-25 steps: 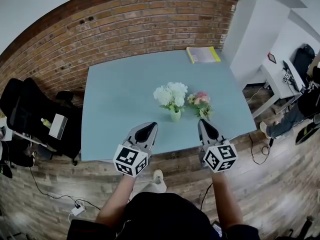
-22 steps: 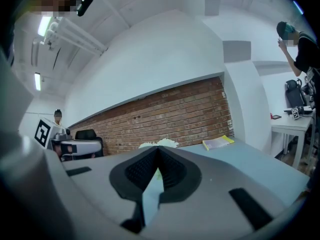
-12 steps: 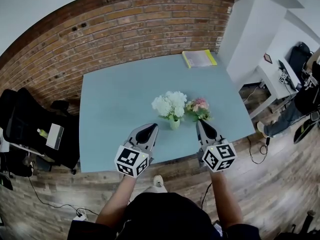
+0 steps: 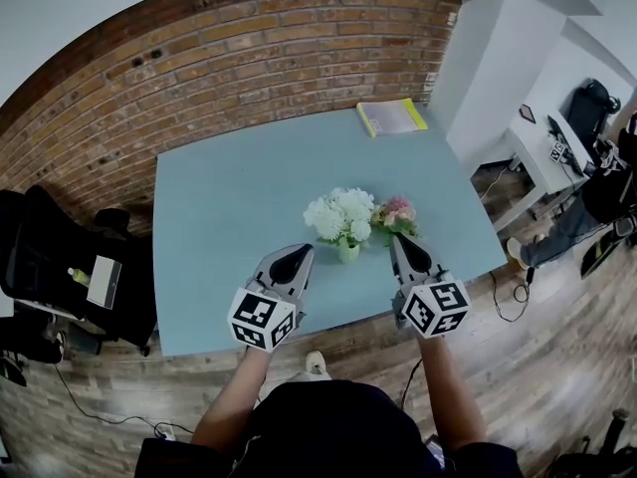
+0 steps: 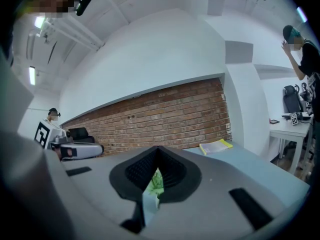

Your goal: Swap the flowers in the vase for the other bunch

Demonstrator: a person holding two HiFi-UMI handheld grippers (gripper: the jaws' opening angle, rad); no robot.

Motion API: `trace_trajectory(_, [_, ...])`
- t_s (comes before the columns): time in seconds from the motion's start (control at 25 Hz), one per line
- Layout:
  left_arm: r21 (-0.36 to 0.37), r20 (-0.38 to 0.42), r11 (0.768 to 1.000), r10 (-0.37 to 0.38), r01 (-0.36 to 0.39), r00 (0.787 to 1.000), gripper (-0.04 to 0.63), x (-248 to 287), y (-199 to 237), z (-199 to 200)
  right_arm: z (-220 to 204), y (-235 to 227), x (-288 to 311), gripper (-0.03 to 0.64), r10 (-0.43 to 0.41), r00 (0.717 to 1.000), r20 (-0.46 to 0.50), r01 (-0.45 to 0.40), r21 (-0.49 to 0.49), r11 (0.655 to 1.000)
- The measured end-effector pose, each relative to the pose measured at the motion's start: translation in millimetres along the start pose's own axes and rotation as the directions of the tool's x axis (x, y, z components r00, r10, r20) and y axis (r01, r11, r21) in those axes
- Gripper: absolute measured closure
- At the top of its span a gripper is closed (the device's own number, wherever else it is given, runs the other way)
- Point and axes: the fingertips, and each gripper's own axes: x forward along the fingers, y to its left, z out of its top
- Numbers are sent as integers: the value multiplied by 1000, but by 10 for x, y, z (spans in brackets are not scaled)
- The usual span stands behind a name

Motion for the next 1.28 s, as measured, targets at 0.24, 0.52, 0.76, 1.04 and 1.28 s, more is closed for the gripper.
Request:
trace_trajectory(0.24, [-6, -5, 1000, -24, 24, 1000, 586, 31, 91, -25, 8, -6, 62, 612, -26, 1000, 4, 26, -1, 1000])
trace_trajectory(0.52, [-22, -7, 999, -39, 39, 999, 586, 18, 102, -65, -33, -2, 75, 612, -37, 999, -10, 37, -2, 999])
trace_trajectory(0.76, [-27, -15, 999, -33, 33, 999, 586, 9, 101, -96, -35, -6, 117, 612, -24, 1000, -11, 24, -1, 1000])
trace_trajectory(1.04, [-36, -6, 999, -1, 0, 1000, 586, 104, 98, -99, -10, -118, 217, 612, 14, 1000, -13, -14, -3, 1000])
trace_trajectory(1.28, [-66, -4, 997, 35, -35, 999, 586, 234, 113, -173, 31, -331, 319, 612, 39, 999, -16, -39, -2, 999])
